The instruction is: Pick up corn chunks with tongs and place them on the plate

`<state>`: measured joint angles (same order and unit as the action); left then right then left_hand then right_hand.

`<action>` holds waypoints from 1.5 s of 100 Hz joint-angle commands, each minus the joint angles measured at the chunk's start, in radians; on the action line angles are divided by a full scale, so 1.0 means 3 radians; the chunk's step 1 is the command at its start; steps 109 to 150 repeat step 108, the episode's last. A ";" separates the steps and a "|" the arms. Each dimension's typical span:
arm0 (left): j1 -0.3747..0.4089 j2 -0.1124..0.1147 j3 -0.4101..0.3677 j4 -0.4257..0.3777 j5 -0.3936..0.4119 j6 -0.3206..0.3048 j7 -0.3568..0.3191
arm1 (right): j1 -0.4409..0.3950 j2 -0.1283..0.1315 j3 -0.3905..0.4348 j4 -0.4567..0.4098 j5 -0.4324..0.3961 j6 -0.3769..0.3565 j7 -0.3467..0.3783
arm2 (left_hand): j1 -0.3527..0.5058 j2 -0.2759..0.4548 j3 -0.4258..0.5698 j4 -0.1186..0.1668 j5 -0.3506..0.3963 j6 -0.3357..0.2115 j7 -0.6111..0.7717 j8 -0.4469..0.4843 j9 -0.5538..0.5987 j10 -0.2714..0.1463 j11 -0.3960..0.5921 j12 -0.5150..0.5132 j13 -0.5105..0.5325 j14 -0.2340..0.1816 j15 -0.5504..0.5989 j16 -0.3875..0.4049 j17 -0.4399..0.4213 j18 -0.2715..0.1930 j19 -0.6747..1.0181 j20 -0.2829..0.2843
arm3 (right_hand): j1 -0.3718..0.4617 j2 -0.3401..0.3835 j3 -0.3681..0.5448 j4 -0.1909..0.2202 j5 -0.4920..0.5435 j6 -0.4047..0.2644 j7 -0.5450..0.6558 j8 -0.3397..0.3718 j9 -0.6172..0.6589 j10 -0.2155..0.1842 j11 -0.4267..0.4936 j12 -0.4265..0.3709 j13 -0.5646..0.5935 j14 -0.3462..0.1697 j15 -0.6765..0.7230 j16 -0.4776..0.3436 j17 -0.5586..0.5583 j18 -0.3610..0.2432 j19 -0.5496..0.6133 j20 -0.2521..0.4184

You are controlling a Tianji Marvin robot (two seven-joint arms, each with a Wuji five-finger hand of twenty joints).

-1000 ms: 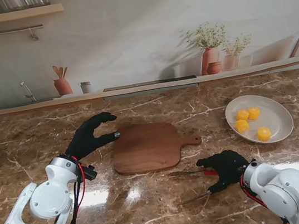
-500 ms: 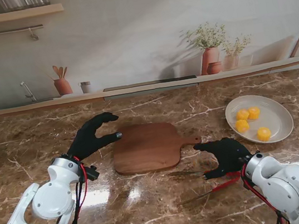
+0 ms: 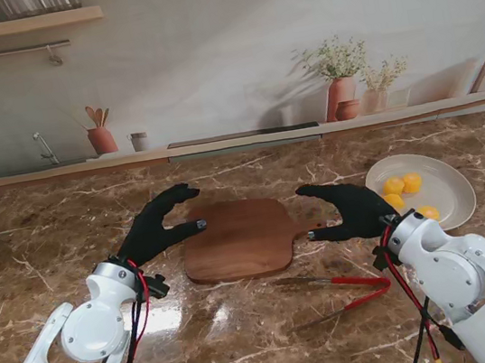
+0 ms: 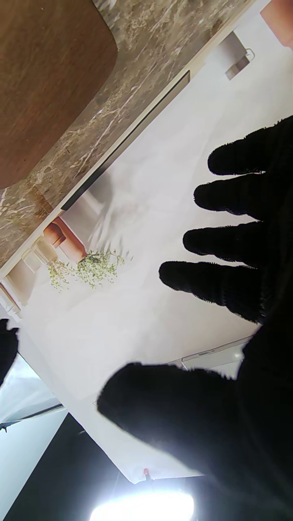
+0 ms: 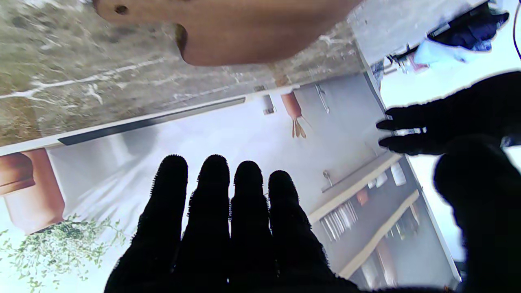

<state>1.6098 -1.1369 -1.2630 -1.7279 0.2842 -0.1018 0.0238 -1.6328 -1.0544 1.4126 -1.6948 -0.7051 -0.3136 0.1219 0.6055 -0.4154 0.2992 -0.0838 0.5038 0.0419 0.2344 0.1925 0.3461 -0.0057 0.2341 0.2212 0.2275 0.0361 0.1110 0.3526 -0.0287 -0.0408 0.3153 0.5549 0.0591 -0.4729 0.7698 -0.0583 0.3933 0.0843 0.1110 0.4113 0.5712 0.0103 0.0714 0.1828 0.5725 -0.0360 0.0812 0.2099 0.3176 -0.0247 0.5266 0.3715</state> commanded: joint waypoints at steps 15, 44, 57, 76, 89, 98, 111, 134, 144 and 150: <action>0.0049 -0.0016 0.0066 0.0036 -0.0069 -0.0076 -0.0006 | 0.0079 -0.0076 -0.0095 0.0010 0.0281 -0.0005 -0.0131 | -0.0046 0.0234 -0.0567 0.0154 -0.0064 0.0025 -0.0209 -0.0133 -0.0179 -0.0104 -0.0075 -0.0061 -0.0146 -0.0178 -0.0077 -0.0113 0.0044 -0.0118 0.0315 -0.0560 | -0.0515 0.0495 -0.0170 0.0076 -0.0118 0.0169 -0.0184 -0.0147 -0.0209 0.0103 -0.0117 -0.0220 -0.0255 0.0010 -0.0067 -0.0162 -0.0139 -0.0136 -0.0094 -0.0247; 0.0125 -0.0038 0.0110 0.0018 -0.0026 -0.0196 0.0139 | 0.0090 -0.0106 -0.0246 0.0091 0.0453 -0.0023 -0.0216 | -0.0152 0.0334 -0.0745 0.0173 -0.0060 0.0028 -0.0226 -0.0143 -0.0182 -0.0116 -0.0096 -0.0073 -0.0161 -0.0198 -0.0081 -0.0121 0.0038 -0.0132 0.0283 -0.0657 | -0.0758 0.0895 -0.0365 0.0053 -0.0181 0.0286 -0.0224 -0.0204 -0.0316 0.0236 -0.0146 -0.0312 -0.0380 0.0103 -0.0089 -0.0204 -0.0227 -0.0089 -0.0123 -0.0316; 0.0160 -0.0040 0.0113 0.0007 -0.0011 -0.0226 0.0168 | 0.0075 -0.0104 -0.0281 0.0103 0.0456 -0.0036 -0.0212 | -0.0143 0.0357 -0.0796 0.0184 -0.0052 0.0028 -0.0225 -0.0143 -0.0170 -0.0115 -0.0098 -0.0075 -0.0151 -0.0201 -0.0081 -0.0122 0.0042 -0.0139 0.0272 -0.0677 | -0.0696 0.0867 -0.0362 0.0085 -0.0146 0.0246 -0.0049 -0.0098 -0.0307 0.0223 -0.0107 -0.0324 -0.0374 0.0100 -0.0069 -0.0207 -0.0217 -0.0086 -0.0104 -0.0334; 0.0152 -0.0036 0.0109 0.0011 -0.0012 -0.0246 0.0151 | 0.0066 -0.0105 -0.0289 0.0098 0.0440 -0.0046 -0.0227 | -0.0117 0.0370 -0.0855 0.0195 -0.0054 0.0025 -0.0223 -0.0142 -0.0164 -0.0119 -0.0094 -0.0073 -0.0143 -0.0201 -0.0078 -0.0118 0.0042 -0.0134 0.0277 -0.0684 | -0.0664 0.0858 -0.0357 0.0092 -0.0149 0.0226 -0.0004 -0.0061 -0.0302 0.0212 -0.0096 -0.0322 -0.0367 0.0094 -0.0063 -0.0204 -0.0214 -0.0086 -0.0091 -0.0342; 0.0150 -0.0031 0.0106 0.0009 -0.0014 -0.0242 0.0128 | 0.0055 -0.0110 -0.0281 0.0090 0.0427 -0.0046 -0.0258 | -0.0097 0.0381 -0.0875 0.0200 -0.0058 0.0033 -0.0224 -0.0142 -0.0163 -0.0114 -0.0093 -0.0072 -0.0138 -0.0201 -0.0077 -0.0115 0.0038 -0.0132 0.0277 -0.0682 | -0.0643 0.0859 -0.0357 0.0093 -0.0145 0.0216 -0.0009 -0.0060 -0.0298 0.0202 -0.0092 -0.0317 -0.0362 0.0093 -0.0058 -0.0199 -0.0215 -0.0082 -0.0082 -0.0342; 0.0154 -0.0030 0.0101 0.0008 -0.0014 -0.0239 0.0122 | 0.0047 -0.0111 -0.0277 0.0083 0.0412 -0.0040 -0.0268 | -0.0089 0.0387 -0.0888 0.0203 -0.0050 0.0036 -0.0221 -0.0141 -0.0158 -0.0113 -0.0091 -0.0071 -0.0132 -0.0203 -0.0075 -0.0112 0.0039 -0.0135 0.0282 -0.0678 | -0.0633 0.0865 -0.0363 0.0093 -0.0143 0.0211 -0.0014 -0.0061 -0.0299 0.0202 -0.0091 -0.0311 -0.0363 0.0085 -0.0057 -0.0195 -0.0218 -0.0080 -0.0077 -0.0341; 0.0157 -0.0031 0.0102 0.0011 -0.0018 -0.0232 0.0126 | 0.0038 -0.0114 -0.0280 0.0082 0.0404 -0.0033 -0.0289 | -0.0077 0.0386 -0.0903 0.0205 -0.0046 0.0036 -0.0220 -0.0140 -0.0149 -0.0109 -0.0088 -0.0070 -0.0127 -0.0199 -0.0074 -0.0110 0.0037 -0.0131 0.0289 -0.0669 | -0.0618 0.0861 -0.0368 0.0094 -0.0139 0.0209 -0.0018 -0.0062 -0.0295 0.0201 -0.0089 -0.0305 -0.0362 0.0090 -0.0056 -0.0190 -0.0218 -0.0073 -0.0071 -0.0340; 0.0157 -0.0031 0.0102 0.0011 -0.0018 -0.0232 0.0126 | 0.0038 -0.0114 -0.0280 0.0082 0.0404 -0.0033 -0.0289 | -0.0077 0.0386 -0.0903 0.0205 -0.0046 0.0036 -0.0220 -0.0140 -0.0149 -0.0109 -0.0088 -0.0070 -0.0127 -0.0199 -0.0074 -0.0110 0.0037 -0.0131 0.0289 -0.0669 | -0.0618 0.0861 -0.0368 0.0094 -0.0139 0.0209 -0.0018 -0.0062 -0.0295 0.0201 -0.0089 -0.0305 -0.0362 0.0090 -0.0056 -0.0190 -0.0218 -0.0073 -0.0071 -0.0340; 0.0157 -0.0031 0.0102 0.0011 -0.0018 -0.0232 0.0126 | 0.0038 -0.0114 -0.0280 0.0082 0.0404 -0.0033 -0.0289 | -0.0077 0.0386 -0.0903 0.0205 -0.0046 0.0036 -0.0220 -0.0140 -0.0149 -0.0109 -0.0088 -0.0070 -0.0127 -0.0199 -0.0074 -0.0110 0.0037 -0.0131 0.0289 -0.0669 | -0.0618 0.0861 -0.0368 0.0094 -0.0139 0.0209 -0.0018 -0.0062 -0.0295 0.0201 -0.0089 -0.0305 -0.0362 0.0090 -0.0056 -0.0190 -0.0218 -0.0073 -0.0071 -0.0340; 0.0157 -0.0031 0.0102 0.0011 -0.0018 -0.0232 0.0126 | 0.0038 -0.0114 -0.0280 0.0082 0.0404 -0.0033 -0.0289 | -0.0077 0.0386 -0.0903 0.0205 -0.0046 0.0036 -0.0220 -0.0140 -0.0149 -0.0109 -0.0088 -0.0070 -0.0127 -0.0199 -0.0074 -0.0110 0.0037 -0.0131 0.0289 -0.0669 | -0.0618 0.0861 -0.0368 0.0094 -0.0139 0.0209 -0.0018 -0.0062 -0.0295 0.0201 -0.0089 -0.0305 -0.0362 0.0090 -0.0056 -0.0190 -0.0218 -0.0073 -0.0071 -0.0340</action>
